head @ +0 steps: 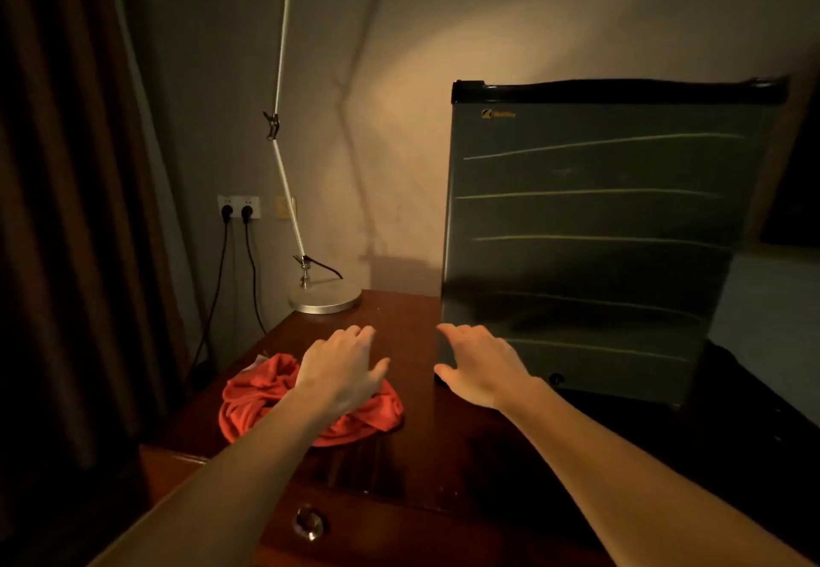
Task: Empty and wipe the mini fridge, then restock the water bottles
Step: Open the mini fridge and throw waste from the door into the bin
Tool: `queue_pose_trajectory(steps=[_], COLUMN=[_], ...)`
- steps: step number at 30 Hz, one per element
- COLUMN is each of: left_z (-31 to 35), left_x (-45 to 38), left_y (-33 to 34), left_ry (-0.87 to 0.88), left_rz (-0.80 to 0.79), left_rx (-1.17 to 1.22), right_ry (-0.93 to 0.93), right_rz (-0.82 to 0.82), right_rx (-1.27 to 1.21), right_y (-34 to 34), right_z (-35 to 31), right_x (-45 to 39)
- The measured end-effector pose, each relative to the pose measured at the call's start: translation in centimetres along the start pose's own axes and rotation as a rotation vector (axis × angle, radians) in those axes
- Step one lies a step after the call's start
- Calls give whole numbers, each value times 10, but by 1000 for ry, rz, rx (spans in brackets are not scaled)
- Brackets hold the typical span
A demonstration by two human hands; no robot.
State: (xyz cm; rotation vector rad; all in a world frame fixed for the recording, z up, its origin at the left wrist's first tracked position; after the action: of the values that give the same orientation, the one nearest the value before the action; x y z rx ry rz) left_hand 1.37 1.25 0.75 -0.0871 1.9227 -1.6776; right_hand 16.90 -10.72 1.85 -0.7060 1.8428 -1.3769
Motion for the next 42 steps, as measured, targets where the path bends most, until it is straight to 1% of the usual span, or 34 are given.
queue_pose_trajectory(steps=[2,4,7,10,13,15,16,19,25,28,36,39,42], left_z=[-7,-12,-14,-16,-17,-17,-17,-15,-13,-14,-19,-18,-12], left_x=[-1,-1,-6,-13,-21,-28,-31,-40,-57,-62,-58,-50,-39], left_y=[5,11,15,19,24,29,31,38,58,68,76,70,63], left_ry=[-8,-4,5,16,24,22,17,20,31,28,5,4,4], left_rz=[-3,-6,-13,1,26,30,27,32,35,35,39,44,47], left_rx=[16,21,24,25,47,73,90,125,142,146,156,145,138], right_ry=[-43,-130,-245,-315,-334,-314,-296,-324,-321,-321,-297,-297,-300], right_rz=[23,91,133,171,199,211,204,148,112,92,123,129,99], right_rx=[43,130,342,590,758,803,821,932,1089,1133,1090,1027,1023], right_y=[4,8,9,2,7,16,20,31,46,51,55,53,54], right_z=[-3,-6,-13,-21,-27,-28,-28,-27,-28,-29,-31,-36,-39], right_x=[-5,-15,-39,-60,-70,-74,-76,-81,-92,-95,-92,-79,-56])
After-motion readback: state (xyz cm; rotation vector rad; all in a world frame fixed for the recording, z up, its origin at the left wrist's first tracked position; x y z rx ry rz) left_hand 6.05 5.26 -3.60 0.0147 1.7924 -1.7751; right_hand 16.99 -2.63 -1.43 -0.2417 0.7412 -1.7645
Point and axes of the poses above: each hand's wrist, its own x-axis away from the middle knuckle, its own y-axis out of the palm, z = x × y, the point moved 2 cm from there along -x, towards the middle knuckle, and after that the axes turned 15 degrees about y, right-handed, at the moved point
